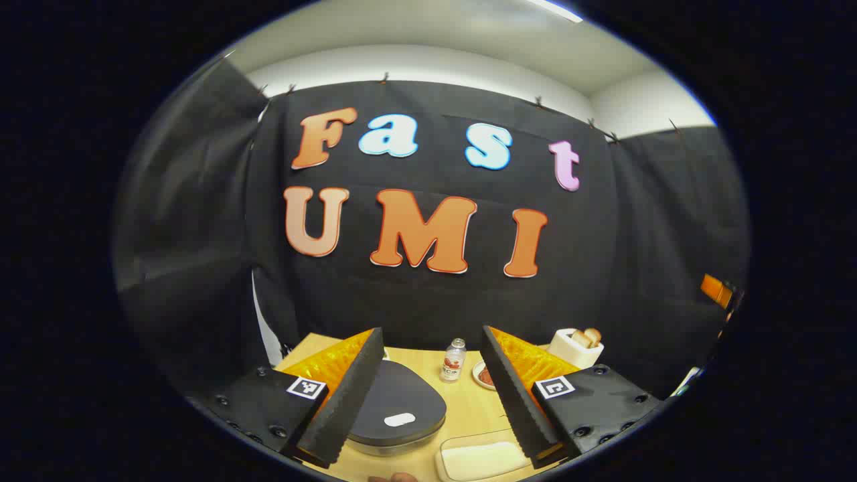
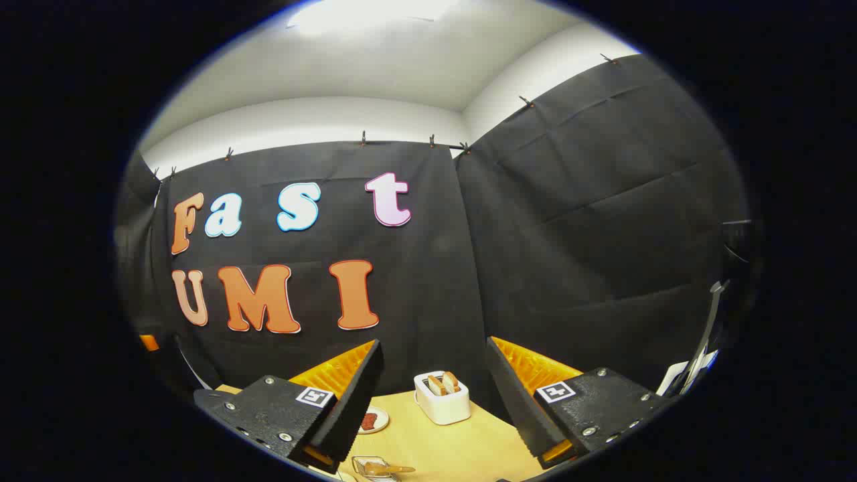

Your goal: Close the left gripper, press the button to open the rice cooker; take a wooden spoon from the chopstick holder with the right hand, scoop a spoonful of rice and pour it into the rice cooker, then put the wooden spoon back into the chopstick holder.

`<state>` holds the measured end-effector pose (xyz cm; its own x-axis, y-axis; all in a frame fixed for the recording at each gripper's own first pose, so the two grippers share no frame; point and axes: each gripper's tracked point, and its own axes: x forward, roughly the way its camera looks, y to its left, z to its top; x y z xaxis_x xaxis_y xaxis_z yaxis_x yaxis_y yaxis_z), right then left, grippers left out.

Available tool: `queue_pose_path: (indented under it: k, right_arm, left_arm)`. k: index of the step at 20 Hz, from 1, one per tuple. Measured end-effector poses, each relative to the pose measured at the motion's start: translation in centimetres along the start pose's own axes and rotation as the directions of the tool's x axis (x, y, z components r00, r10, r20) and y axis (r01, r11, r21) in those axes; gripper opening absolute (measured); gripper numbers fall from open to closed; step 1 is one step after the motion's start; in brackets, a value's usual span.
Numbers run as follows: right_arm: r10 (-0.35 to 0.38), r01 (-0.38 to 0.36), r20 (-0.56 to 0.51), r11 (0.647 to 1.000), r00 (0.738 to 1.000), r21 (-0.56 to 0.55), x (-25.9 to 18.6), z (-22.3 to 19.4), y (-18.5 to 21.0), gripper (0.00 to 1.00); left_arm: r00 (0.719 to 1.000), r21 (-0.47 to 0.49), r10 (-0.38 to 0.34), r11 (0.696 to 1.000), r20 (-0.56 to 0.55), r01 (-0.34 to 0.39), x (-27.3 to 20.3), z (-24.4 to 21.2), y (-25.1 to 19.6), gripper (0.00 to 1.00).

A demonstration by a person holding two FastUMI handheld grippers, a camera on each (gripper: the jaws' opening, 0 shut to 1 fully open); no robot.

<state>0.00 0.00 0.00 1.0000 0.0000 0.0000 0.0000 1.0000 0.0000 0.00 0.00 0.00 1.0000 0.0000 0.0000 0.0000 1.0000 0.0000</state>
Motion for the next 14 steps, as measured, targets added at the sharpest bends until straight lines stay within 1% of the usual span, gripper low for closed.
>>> queue_pose_path:
  k: [2,3,4,5,6,9,10,12,14]
  right_arm:
    - [0.004,-0.004,-0.011,1.000,1.000,0.027,-0.9,0.5,0.6,1.00]
    - [-0.004,0.005,-0.039,0.999,0.999,0.037,-1.1,0.1,0.3,0.94]
    - [-0.011,0.014,-0.066,0.999,0.998,0.043,-1.5,-0.3,0.2,0.94]
    - [-0.014,0.018,-0.079,0.999,0.997,0.041,-1.6,-0.5,0.1,0.94]
    - [-0.015,0.017,-0.078,1.000,0.997,0.023,-1.9,-0.3,0.2,0.94]
    - [-0.017,0.015,-0.044,0.998,0.999,-0.058,-2.0,0.4,0.6,0.95]
    - [-0.006,0.003,-0.042,0.997,0.999,-0.071,-2.0,0.6,1.0,0.95]
    - [0.015,-0.019,-0.046,0.997,0.999,-0.078,-1.7,0.5,1.9,0.95]
    - [0.042,-0.047,-0.078,0.996,0.996,-0.070,-1.6,-0.3,2.7,0.95]
  left_arm:
    - [0.997,0.009,0.057,0.998,0.045,-0.058,-0.7,1.7,3.0,0.97]
    - [0.994,0.035,0.083,0.996,0.067,-0.086,-1.5,2.8,3.9,0.98]
    - [0.991,0.066,0.099,0.992,0.086,-0.105,-2.1,3.6,4.7,0.99]
    - [0.990,0.088,0.102,0.990,0.096,-0.111,-2.4,4.0,4.8,0.99]
    - [0.990,0.089,0.097,0.990,0.099,-0.106,-2.6,4.3,4.8,0.99]
    - [0.994,0.039,0.068,0.997,0.089,-0.072,-3.4,4.6,4.3,1.00]
    - [0.993,0.040,0.073,0.996,0.095,-0.077,-3.8,4.9,4.6,1.00]
    - [0.988,0.057,0.103,0.992,0.114,-0.110,-4.1,5.6,5.6,1.00]
    - [0.987,0.065,0.118,0.990,0.110,-0.125,-4.4,5.5,5.8,1.00]
